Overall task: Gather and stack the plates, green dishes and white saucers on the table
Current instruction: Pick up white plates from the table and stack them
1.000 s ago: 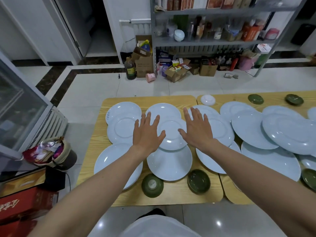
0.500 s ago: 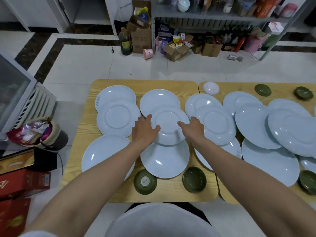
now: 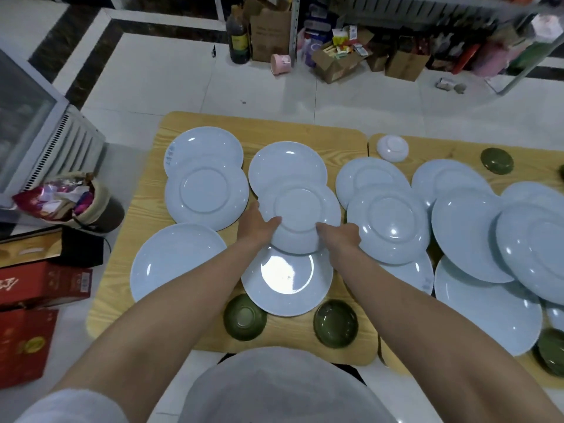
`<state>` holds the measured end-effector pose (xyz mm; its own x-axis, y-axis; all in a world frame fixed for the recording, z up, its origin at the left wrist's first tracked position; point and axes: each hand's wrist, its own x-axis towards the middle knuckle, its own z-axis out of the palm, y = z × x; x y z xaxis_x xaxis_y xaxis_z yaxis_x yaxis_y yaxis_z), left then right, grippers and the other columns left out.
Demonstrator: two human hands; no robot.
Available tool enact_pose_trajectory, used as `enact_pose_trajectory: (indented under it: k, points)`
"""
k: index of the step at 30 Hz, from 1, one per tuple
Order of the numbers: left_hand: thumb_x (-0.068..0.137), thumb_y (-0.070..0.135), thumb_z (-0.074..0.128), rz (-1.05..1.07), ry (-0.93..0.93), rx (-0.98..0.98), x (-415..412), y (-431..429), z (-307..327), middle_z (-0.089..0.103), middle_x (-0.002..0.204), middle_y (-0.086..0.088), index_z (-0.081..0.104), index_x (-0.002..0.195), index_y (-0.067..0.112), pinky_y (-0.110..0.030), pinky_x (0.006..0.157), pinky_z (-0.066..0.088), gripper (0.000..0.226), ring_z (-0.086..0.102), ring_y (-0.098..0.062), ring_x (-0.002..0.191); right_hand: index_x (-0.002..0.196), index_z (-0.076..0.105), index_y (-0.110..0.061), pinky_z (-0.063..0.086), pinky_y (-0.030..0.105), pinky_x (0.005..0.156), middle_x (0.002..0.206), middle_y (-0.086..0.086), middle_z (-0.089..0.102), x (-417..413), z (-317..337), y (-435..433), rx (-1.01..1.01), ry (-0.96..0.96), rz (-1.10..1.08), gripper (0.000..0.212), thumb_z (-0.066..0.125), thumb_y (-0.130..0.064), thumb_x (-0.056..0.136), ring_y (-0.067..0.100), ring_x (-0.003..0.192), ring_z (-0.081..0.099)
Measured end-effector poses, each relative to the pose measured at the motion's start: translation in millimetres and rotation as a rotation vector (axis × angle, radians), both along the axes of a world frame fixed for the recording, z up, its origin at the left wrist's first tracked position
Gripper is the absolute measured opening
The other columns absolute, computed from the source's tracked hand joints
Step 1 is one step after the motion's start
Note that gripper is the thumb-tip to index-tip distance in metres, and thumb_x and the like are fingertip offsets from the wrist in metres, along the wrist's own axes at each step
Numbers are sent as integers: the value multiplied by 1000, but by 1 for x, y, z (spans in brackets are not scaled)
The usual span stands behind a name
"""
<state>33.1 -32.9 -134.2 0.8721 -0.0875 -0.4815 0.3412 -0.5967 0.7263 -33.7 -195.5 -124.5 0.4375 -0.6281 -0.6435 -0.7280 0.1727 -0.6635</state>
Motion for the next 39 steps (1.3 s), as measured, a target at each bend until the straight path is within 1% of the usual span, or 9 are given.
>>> enact_pose_trajectory:
  k: [5, 10, 16, 19, 24, 29, 31, 34, 39]
  points:
    - [83, 26, 76, 87, 3, -24, 1, -3, -3, 63, 127, -5, 57, 130, 12, -31, 94, 47, 53, 59, -24, 115, 100, 53, -14, 50, 30, 75, 100, 4, 59, 4, -1, -4, 21, 18, -18, 43, 85, -23, 72, 22, 84, 57]
    - [74, 24, 80, 165, 61, -33, 7, -3, 0, 69, 107, -2, 65, 101, 19, -31, 84, 53, 31, 61, -20, 94, 119, 56, -4, 53, 32, 77, 114, 10, 63, 10, 3, -3, 41, 72, -32, 68, 91, -23, 64, 23, 89, 58]
    - [62, 32, 82, 229, 52, -80, 10, 0, 16, 66, 104, 2, 62, 106, 19, -31, 76, 54, 50, 63, -19, 94, 116, 60, -7, 58, 38, 78, 111, 9, 67, 16, 16, -3, 46, -2, -57, 62, 88, -17, 62, 27, 94, 65]
    - [64, 28, 83, 270, 27, -118, 14, -1, 28, 64, 114, -2, 58, 119, 16, -38, 87, 56, 62, 63, -22, 102, 110, 60, -8, 57, 35, 79, 113, 4, 66, 22, 28, -2, 28, -89, -85, 52, 83, -11, 64, 23, 91, 64]
    - [68, 17, 85, 290, -115, -176, 26, -4, 52, 62, 119, -4, 51, 125, 16, -41, 94, 53, 66, 61, -25, 106, 142, 46, -25, 52, 40, 98, 134, -1, 54, 31, 54, 5, 76, -284, -171, 91, 89, -28, 63, 23, 115, 58]
    - [77, 11, 79, 267, -198, -229, 30, -6, 71, 58, 115, 2, 45, 124, 22, -37, 92, 50, 59, 58, -21, 104, 116, 66, -14, 53, 43, 98, 119, 2, 66, 39, 76, 6, 238, -427, -286, 73, 78, -67, 67, 22, 109, 64]
    - [85, 19, 73, 270, -209, -267, 28, -7, 74, 59, 121, 2, 45, 126, 23, -36, 93, 49, 49, 58, -19, 106, 91, 67, -16, 54, 46, 95, 96, -3, 71, 42, 82, 6, 301, -506, -342, 54, 72, -67, 75, 22, 98, 67]
    - [100, 46, 48, 354, -130, -459, 28, -8, 78, 59, 129, 0, 48, 132, 21, -40, 105, 44, 40, 56, -19, 118, 82, 66, -20, 56, 41, 94, 68, -13, 73, 41, 89, 5, 440, -595, -431, 42, 74, -61, 78, 13, 79, 68]
    - [100, 60, 34, 440, 69, -830, 29, -3, 80, 49, 142, 4, 40, 147, 18, -38, 113, 37, 64, 45, -16, 134, 81, 59, -16, 56, 26, 73, 71, -8, 68, 38, 93, 1, 525, -642, -444, 39, 71, -53, 85, 4, 74, 68]
